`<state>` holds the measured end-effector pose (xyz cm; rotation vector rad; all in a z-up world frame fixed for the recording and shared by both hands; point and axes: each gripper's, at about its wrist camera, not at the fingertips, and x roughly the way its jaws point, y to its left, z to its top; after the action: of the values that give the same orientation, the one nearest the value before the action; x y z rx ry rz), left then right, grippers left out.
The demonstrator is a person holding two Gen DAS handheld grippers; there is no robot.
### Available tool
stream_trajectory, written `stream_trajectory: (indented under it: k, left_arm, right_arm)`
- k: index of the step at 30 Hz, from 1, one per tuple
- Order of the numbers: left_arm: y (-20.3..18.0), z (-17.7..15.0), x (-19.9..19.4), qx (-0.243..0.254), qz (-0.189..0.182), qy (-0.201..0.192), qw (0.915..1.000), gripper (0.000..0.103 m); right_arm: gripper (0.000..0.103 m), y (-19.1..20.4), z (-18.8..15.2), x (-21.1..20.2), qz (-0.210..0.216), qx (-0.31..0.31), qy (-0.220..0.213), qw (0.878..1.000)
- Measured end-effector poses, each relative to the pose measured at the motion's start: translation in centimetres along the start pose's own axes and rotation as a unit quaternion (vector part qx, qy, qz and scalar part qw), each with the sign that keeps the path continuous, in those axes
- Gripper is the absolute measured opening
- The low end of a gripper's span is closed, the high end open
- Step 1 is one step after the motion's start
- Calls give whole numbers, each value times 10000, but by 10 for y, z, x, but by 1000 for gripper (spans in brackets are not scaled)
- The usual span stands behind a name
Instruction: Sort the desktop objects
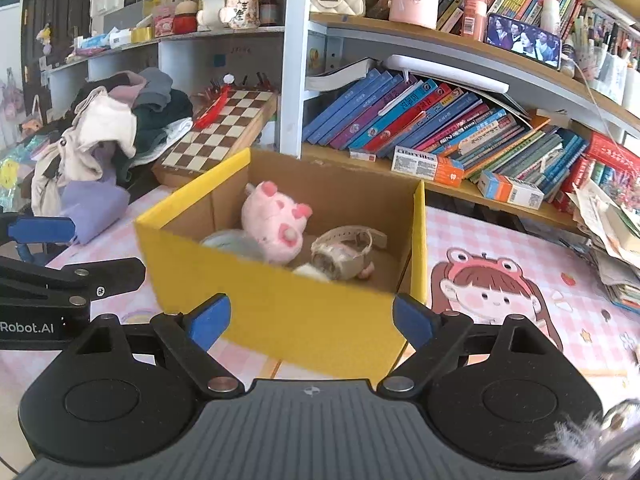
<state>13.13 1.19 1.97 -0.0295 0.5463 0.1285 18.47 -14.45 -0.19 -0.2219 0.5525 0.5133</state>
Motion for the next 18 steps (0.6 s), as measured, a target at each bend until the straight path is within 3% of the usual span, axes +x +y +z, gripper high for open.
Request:
stream_trajectory:
  k: [18]
  left_arm:
    - [4, -71, -64, 371, -185, 495, 9979, 95]
  right_arm:
    - [94, 50, -76, -71, -482, 281, 329, 9979]
